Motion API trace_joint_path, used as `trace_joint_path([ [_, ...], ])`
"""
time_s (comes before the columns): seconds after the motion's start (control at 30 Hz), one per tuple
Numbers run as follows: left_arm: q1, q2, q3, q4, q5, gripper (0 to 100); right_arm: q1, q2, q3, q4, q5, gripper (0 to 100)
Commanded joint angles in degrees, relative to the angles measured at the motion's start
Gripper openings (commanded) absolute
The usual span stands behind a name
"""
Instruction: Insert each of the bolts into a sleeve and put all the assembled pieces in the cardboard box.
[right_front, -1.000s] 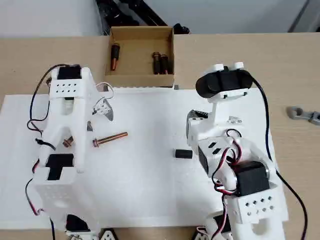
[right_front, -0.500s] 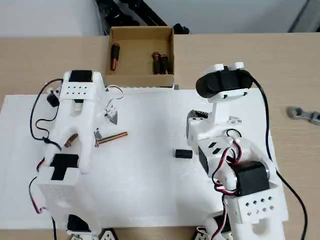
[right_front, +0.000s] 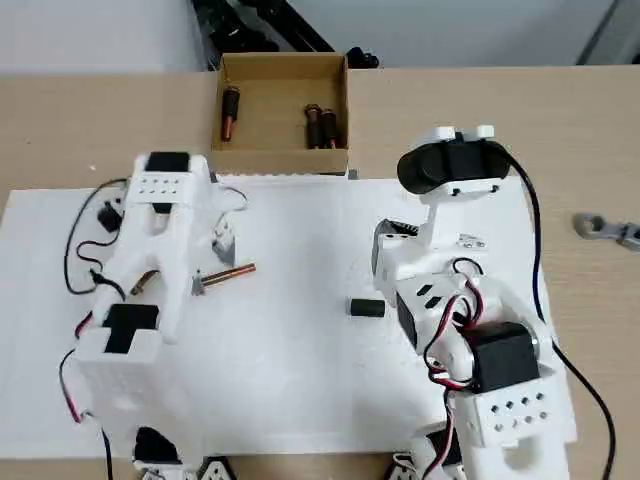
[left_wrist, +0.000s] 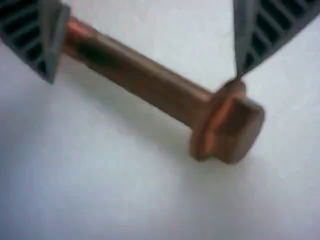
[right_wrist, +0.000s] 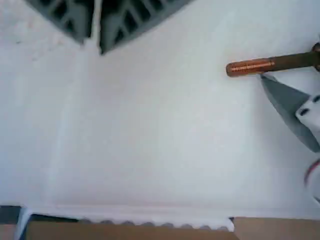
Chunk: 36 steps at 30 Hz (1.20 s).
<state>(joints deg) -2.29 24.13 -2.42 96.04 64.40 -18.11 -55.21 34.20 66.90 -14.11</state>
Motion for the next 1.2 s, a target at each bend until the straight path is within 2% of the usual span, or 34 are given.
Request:
trace_joint_path([
  [0.0, -0.4, 1.7, 1.8, -4.0, 0.3, 22, 0.5, -0.6, -0.4, -0.6, -0.7, 0.6],
  [0.3, -0.5, 7.2, 2.0, -8.2, 0.3, 20, 0.5, -0.5, -0.4, -0.6, -0.7, 0.6],
  [0.5, -0.2, 7.2, 1.7, -7.7, -4.6, 0, 0.5, -0.4, -0.4, -0.6, -0.7, 0.6],
  [0.73, -0.1, 7.2, 0.0, -3.3, -6.1, 1, 0.5, -0.4, -0.4, -0.6, -1.8, 0.6],
  [0.93, 1.8, 7.2, -9.2, 4.5, -11.8, 1, 0.5, -0.7, 1.3, -0.6, -1.8, 0.6],
  [1.17, 5.7, 3.1, -16.9, 4.3, -26.4, 1, 0.5, -0.8, 1.3, -0.6, -1.8, 0.6],
])
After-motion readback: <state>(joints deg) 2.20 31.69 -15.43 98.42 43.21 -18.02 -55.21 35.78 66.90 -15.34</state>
